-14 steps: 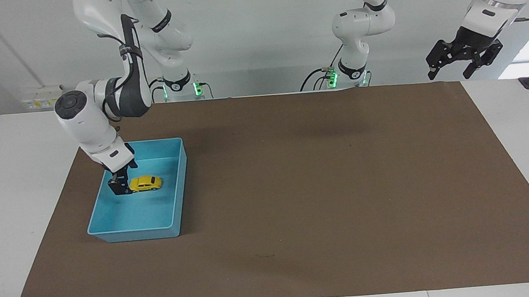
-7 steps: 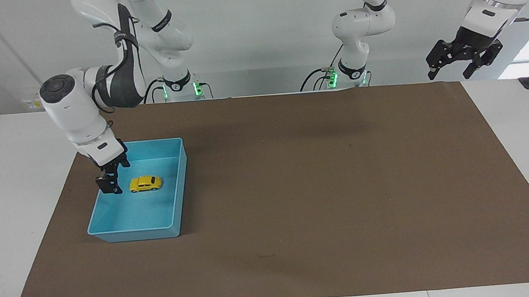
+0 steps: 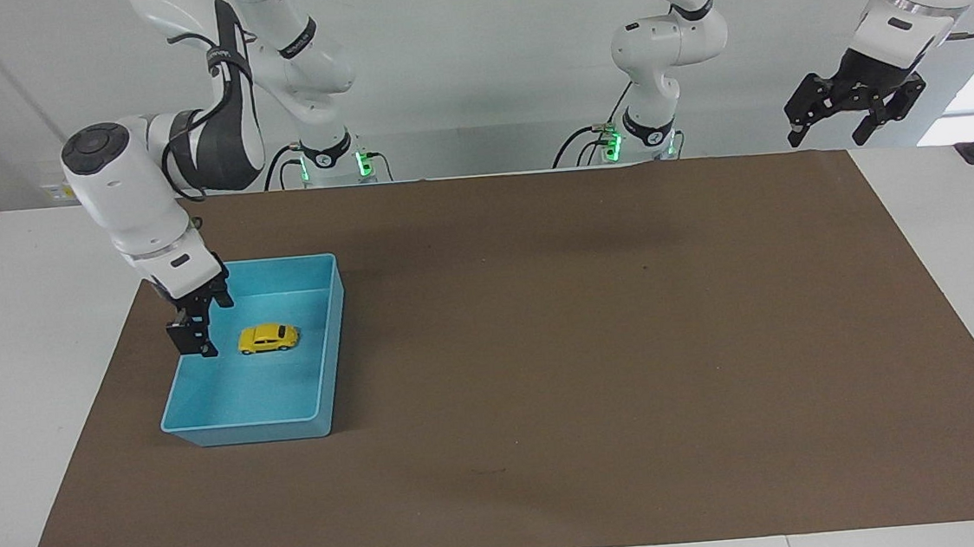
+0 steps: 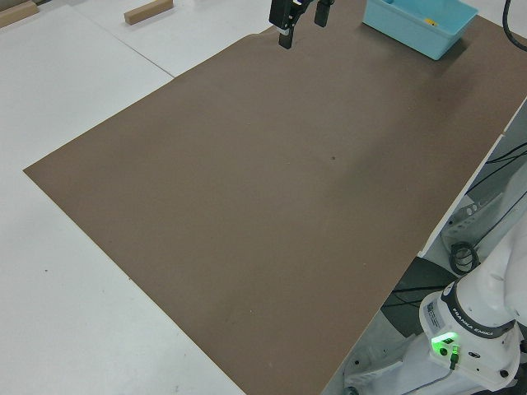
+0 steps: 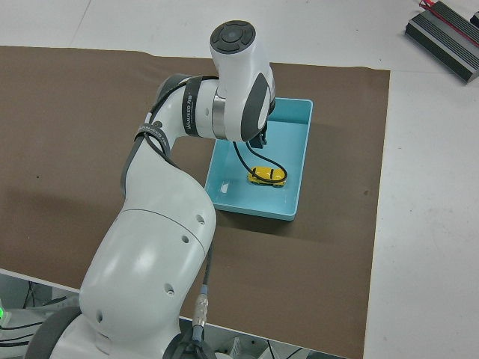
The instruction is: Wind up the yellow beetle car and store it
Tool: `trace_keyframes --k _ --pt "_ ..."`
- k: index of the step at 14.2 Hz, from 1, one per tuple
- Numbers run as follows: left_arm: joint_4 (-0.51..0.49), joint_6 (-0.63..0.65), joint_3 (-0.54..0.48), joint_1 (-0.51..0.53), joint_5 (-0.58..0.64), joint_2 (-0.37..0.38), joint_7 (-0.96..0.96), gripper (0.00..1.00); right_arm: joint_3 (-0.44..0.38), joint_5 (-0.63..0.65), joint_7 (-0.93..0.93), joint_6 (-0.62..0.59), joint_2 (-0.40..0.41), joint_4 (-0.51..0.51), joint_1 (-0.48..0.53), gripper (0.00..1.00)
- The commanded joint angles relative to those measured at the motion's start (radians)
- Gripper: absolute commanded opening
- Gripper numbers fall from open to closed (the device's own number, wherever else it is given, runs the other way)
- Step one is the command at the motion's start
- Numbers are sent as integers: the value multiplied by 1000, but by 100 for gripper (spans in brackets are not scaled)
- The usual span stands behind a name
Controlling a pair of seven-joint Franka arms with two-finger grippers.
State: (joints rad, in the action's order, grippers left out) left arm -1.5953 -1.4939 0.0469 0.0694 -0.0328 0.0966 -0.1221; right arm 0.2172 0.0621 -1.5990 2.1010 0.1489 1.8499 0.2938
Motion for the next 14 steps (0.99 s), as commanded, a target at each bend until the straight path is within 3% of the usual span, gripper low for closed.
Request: trace_keyframes --k 1,14 --pt "-12 6 -4 -2 14 17 -7 100 10 -1 16 -21 -8 -5 7 100" --pt "-12 6 -2 -2 14 17 -7 100 14 -10 21 -21 -54 -60 -31 100"
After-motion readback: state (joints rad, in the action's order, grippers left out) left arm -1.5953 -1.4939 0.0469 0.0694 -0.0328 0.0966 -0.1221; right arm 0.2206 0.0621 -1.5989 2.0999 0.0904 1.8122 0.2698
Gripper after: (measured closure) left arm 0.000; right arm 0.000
